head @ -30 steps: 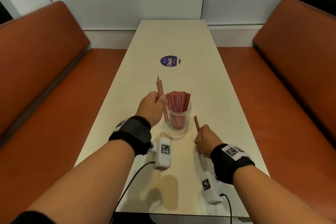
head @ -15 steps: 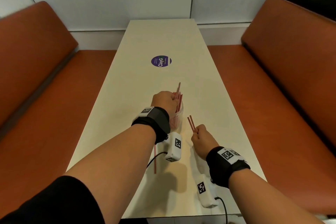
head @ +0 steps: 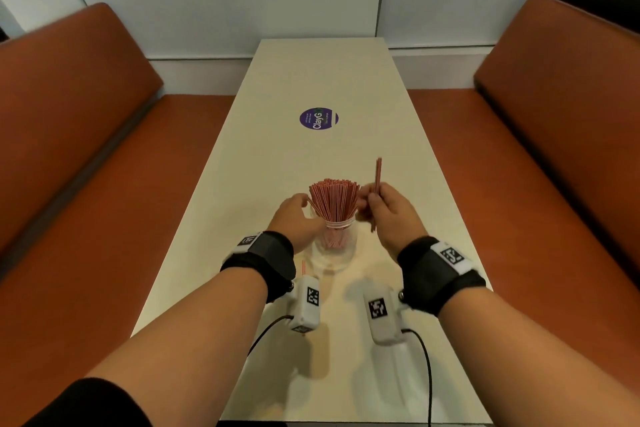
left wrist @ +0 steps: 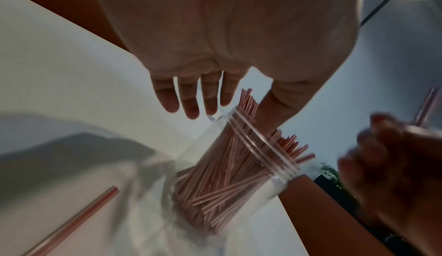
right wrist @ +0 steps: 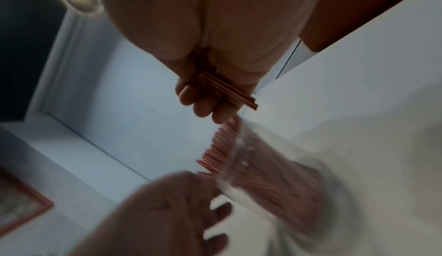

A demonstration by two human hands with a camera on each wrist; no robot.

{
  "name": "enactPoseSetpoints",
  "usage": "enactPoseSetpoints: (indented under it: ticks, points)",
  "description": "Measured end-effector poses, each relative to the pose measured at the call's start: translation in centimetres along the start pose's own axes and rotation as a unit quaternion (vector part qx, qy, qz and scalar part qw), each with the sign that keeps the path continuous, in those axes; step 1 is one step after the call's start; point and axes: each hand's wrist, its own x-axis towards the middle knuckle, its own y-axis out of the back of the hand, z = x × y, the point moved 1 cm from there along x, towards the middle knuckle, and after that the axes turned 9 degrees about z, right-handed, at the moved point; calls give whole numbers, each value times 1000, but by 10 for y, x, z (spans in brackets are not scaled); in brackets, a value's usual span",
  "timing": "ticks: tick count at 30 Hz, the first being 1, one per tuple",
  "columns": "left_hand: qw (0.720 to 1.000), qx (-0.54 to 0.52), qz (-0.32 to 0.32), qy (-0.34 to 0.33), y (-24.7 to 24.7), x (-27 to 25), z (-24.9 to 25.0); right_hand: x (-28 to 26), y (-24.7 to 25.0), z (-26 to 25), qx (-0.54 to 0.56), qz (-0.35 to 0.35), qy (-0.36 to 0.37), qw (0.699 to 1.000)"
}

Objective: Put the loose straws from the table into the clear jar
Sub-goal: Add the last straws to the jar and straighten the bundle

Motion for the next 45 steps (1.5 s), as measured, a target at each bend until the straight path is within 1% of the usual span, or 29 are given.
enactPoseSetpoints:
  ticks: [3,6,8,11,13,15,17,18,19,21,22,23,24,29,32,34,37,38,40,42,45]
  points:
    - [1000,-15,0,-18,0,0,4,18,-19,-22,52,-34,30,998]
    - [1000,-8,-8,-23,1,-1,4,27,-40,-20,78,-51,1,996]
    - [999,-2,-15,-31,3,-2,3,30,-48,-14,67,-49,-17,996]
    - [998,17,-20,-60,5,-1,1,30,-53,-3,9,-46,-21,999]
    - [995,44,-21,-81,6,0,0,27,-51,-2,7,-34,-15,999]
    - [992,82,-25,-96,5,2,0,26,-43,-7,-2,20,30,999]
    - [987,113,-32,-109,4,2,0,28,-32,-9,-71,83,81,991]
    - [985,122,-35,-114,4,1,1,31,-29,-8,-122,92,93,984]
    - [984,130,-38,-117,4,1,2,34,-27,-3,-179,79,92,976]
    - [981,150,-46,-115,3,0,3,41,-32,8,-291,6,92,952]
    - [980,159,-49,-111,3,1,3,44,-36,13,-331,-28,98,938]
    - [979,168,-52,-107,2,1,3,46,-41,16,-352,-48,105,929]
    - [977,175,-52,-108,2,2,3,50,-45,17,-359,-53,110,926]
    - [967,209,-58,-131,2,4,2,63,-56,20,-391,-20,111,914]
    - [965,215,-59,-140,4,7,-2,65,-57,23,-368,-13,108,924]
    - [969,204,-49,-128,8,6,-6,64,-55,24,-365,-15,110,924]
    - [978,202,8,-54,17,-4,-18,59,-48,21,-346,-14,108,932]
    - [975,222,9,-33,18,-9,-23,56,-45,20,-337,-11,112,935]
    - [960,276,-33,-11,13,-23,-36,50,-39,19,-329,-5,129,935]
    - [948,311,-67,-5,1,-36,-45,41,-31,22,-315,1,128,941]
    - [933,350,-83,-19,-15,-46,-50,26,-20,36,-269,7,64,961]
